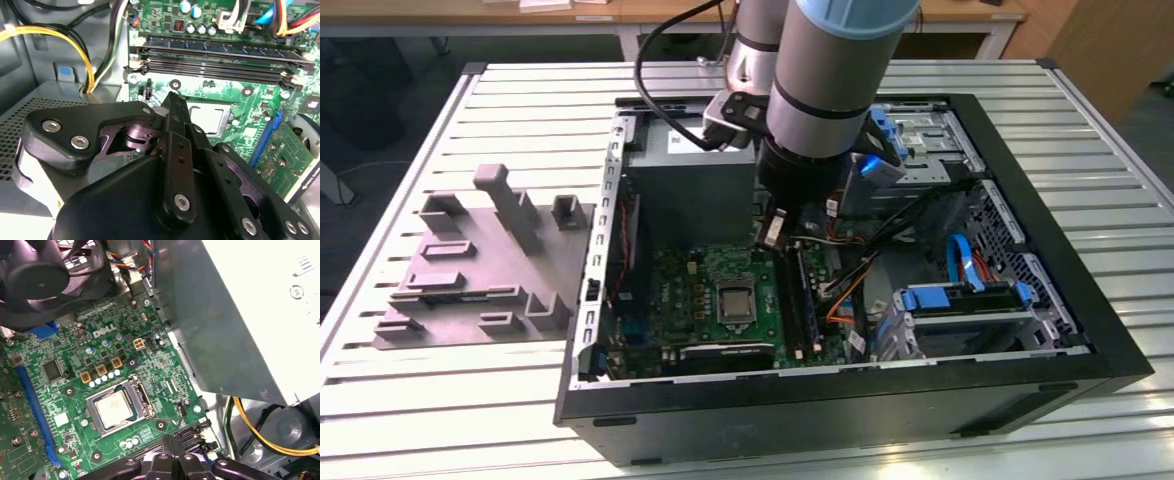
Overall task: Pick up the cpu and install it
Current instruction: 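Install the first cpu locking lever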
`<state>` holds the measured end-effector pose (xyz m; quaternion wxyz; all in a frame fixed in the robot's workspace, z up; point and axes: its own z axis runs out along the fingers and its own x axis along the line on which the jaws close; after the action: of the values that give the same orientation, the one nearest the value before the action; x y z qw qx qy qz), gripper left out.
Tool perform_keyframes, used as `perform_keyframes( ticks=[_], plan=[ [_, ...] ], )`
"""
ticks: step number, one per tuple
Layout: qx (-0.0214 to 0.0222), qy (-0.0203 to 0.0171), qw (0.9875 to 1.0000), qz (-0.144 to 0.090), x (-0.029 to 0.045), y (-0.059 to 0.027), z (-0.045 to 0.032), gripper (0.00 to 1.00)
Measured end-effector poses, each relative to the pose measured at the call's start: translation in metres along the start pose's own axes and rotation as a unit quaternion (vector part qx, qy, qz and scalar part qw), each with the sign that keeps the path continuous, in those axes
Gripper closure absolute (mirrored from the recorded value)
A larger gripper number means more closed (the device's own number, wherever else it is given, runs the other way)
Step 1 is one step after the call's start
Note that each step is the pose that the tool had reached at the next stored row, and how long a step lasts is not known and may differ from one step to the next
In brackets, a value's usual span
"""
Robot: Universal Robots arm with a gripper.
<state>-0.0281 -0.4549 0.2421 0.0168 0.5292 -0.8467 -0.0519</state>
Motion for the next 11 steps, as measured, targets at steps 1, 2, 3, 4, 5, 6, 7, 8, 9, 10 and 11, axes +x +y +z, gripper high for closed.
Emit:
perform_keyframes(
  ticks=[1, 2, 3, 4, 5, 6, 7, 8, 9, 10, 11],
  plan=[
    [0.0000, 0.0000, 1.0000, 0.000, -0.0019, 0.0004, 0.0001, 0.89],
    [0.0000, -0.0001, 1.0000, 0.000, -0.0035, 0.0007, 0.0002, 0.89],
    [0.0000, 0.0000, 1.0000, 0.000, -0.0043, 0.0006, 0.0002, 0.89],
    [0.0000, -0.0001, 1.0000, 0.000, -0.0047, 0.0005, 0.0003, 0.89],
    [0.0000, 0.0000, 1.0000, 0.000, -0.0053, 0.0006, 0.0003, 0.89],
    [0.0000, 0.0000, 1.0000, 0.000, -0.0060, 0.0009, 0.0004, 0.89],
    [0.0000, 0.0000, 1.0000, 0.000, -0.0070, 0.0014, 0.0006, 0.89],
    [0.0000, 0.0000, 1.0000, 0.000, -0.0080, 0.0019, 0.0009, 0.89],
    [-0.0001, -0.0002, 1.0000, 0.000, -0.0089, 0.0023, 0.0012, 0.89],
    [-0.0002, -0.0004, 1.0000, 0.000, -0.0097, 0.0026, 0.0016, 0.89],
    [-0.0002, -0.0005, 1.0000, 0.000, -0.0108, 0.0031, 0.0021, 0.89]
  ],
)
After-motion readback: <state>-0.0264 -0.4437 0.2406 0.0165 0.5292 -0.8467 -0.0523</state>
